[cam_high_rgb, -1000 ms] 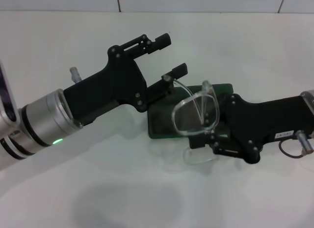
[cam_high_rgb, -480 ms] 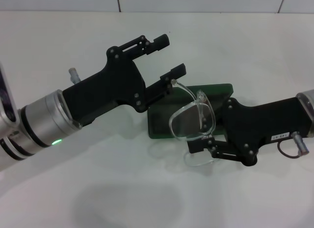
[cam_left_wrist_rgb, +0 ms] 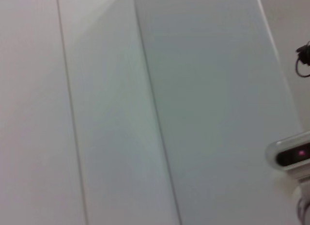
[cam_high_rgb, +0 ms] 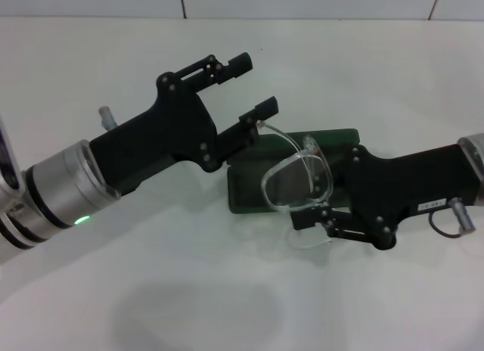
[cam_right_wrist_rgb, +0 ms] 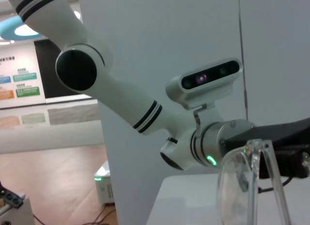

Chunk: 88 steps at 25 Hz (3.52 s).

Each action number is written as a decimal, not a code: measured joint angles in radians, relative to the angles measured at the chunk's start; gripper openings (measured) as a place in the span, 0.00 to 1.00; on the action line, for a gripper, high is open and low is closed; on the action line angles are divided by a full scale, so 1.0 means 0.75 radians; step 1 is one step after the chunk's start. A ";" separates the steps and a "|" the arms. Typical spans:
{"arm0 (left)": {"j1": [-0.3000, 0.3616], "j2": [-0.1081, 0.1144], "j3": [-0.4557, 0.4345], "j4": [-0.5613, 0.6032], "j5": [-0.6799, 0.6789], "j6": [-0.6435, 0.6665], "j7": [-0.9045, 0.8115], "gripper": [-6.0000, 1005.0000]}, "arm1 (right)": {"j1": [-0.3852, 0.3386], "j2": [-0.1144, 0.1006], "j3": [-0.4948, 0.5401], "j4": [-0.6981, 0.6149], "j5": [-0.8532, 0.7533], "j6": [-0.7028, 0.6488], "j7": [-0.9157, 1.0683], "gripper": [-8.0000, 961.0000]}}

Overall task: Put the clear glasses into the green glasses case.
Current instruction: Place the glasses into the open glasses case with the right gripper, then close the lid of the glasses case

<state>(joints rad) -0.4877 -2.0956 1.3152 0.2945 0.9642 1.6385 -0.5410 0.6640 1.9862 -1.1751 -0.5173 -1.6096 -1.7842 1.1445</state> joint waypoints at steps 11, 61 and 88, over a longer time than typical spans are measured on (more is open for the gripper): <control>0.073 0.000 -0.043 -0.101 -0.266 -0.049 0.165 0.56 | -0.044 -0.003 0.008 -0.196 -0.112 0.040 0.077 0.15; 0.216 0.002 -0.031 -0.160 -0.508 0.005 0.116 0.57 | 0.142 0.056 -1.159 -1.045 -1.262 0.877 1.439 0.17; 0.206 0.002 -0.031 -0.162 -0.477 0.004 0.099 0.57 | -0.021 0.056 -1.146 -1.262 -1.315 0.827 1.456 0.37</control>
<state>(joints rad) -0.3334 -2.0939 1.2916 0.1733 0.6067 1.6414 -0.4664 0.6486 2.0279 -2.0348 -1.4637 -2.5962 -1.1637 2.2366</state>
